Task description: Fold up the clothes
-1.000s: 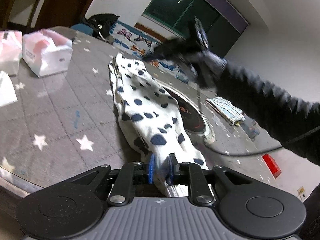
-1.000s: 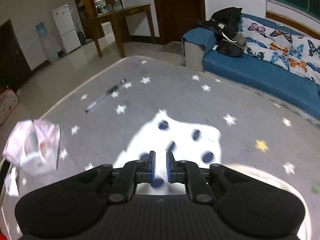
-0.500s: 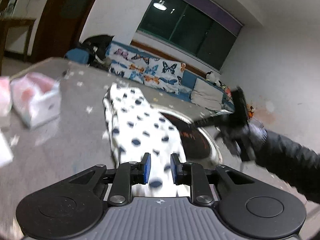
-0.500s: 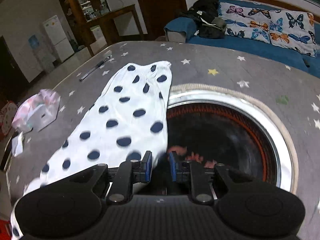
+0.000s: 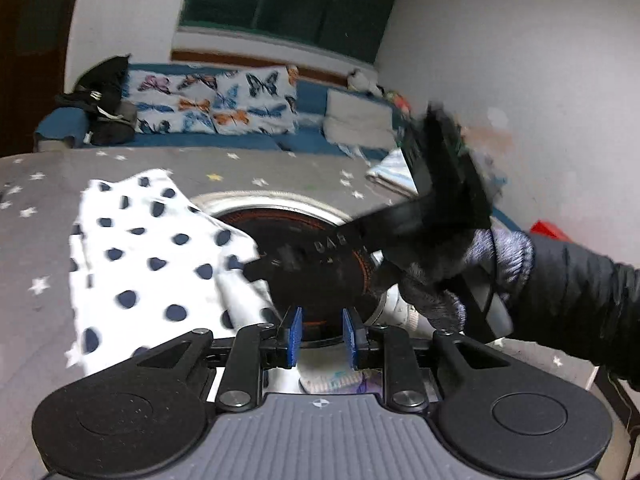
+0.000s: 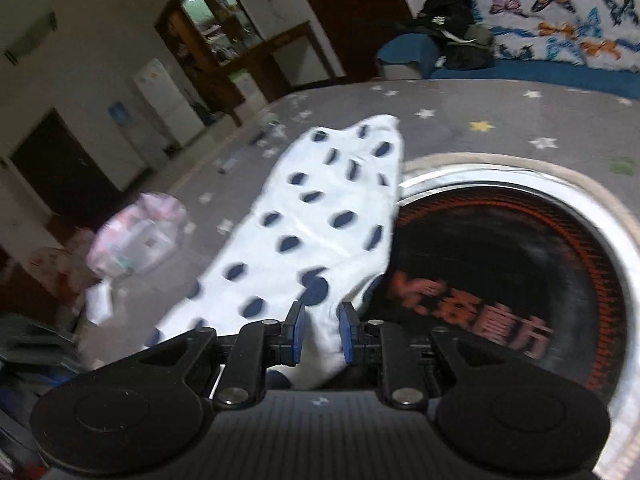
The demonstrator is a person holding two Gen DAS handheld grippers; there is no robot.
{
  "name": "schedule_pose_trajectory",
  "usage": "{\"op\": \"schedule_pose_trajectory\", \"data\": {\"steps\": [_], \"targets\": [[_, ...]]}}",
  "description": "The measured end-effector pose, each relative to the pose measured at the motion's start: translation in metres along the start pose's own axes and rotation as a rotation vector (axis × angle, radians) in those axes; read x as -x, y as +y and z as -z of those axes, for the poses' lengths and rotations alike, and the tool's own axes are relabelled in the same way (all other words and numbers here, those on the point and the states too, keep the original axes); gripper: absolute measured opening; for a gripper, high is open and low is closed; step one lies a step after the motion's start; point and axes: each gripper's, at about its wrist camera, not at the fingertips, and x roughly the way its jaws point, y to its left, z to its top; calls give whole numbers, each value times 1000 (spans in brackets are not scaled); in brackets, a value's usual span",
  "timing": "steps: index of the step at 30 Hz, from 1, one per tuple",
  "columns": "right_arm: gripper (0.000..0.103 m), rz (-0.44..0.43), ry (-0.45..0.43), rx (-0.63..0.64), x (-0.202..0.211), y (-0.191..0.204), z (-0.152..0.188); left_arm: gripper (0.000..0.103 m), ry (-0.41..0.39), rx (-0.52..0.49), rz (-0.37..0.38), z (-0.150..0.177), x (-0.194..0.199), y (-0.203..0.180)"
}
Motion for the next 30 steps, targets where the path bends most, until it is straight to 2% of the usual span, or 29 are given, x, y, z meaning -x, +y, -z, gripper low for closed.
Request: {"op": "schedule_pose_trajectory", "data": {"steps": [5, 9, 11, 12, 13, 16, 23, 30], "targets": [[19, -129, 16, -43, -8, 4, -10, 25, 53, 6, -27, -3, -37, 15], [19, -166, -17, -31, -1, 12, -14, 25, 76, 61, -69, 5, -46, 35], [23, -160, -40, -30, 6, 11, -13, 25, 84, 87, -77, 9, -45, 44], [30, -140, -49, -28, 9, 9, -12, 25, 82, 103, -75, 12, -44, 48], [31, -111, -57, -25, 13, 5, -10, 25, 81, 119, -72, 14, -43, 52], [31, -50, -54, -45, 19, -10, 2, 25, 65, 160, -59, 15, -37, 61], [31, -20, -15, -72, 20, -23, 28, 25, 34, 245, -67, 12, -28, 78], [30, 24, -32, 34, 8, -7, 33, 25, -18, 197, -180, 2, -11, 85]]}}
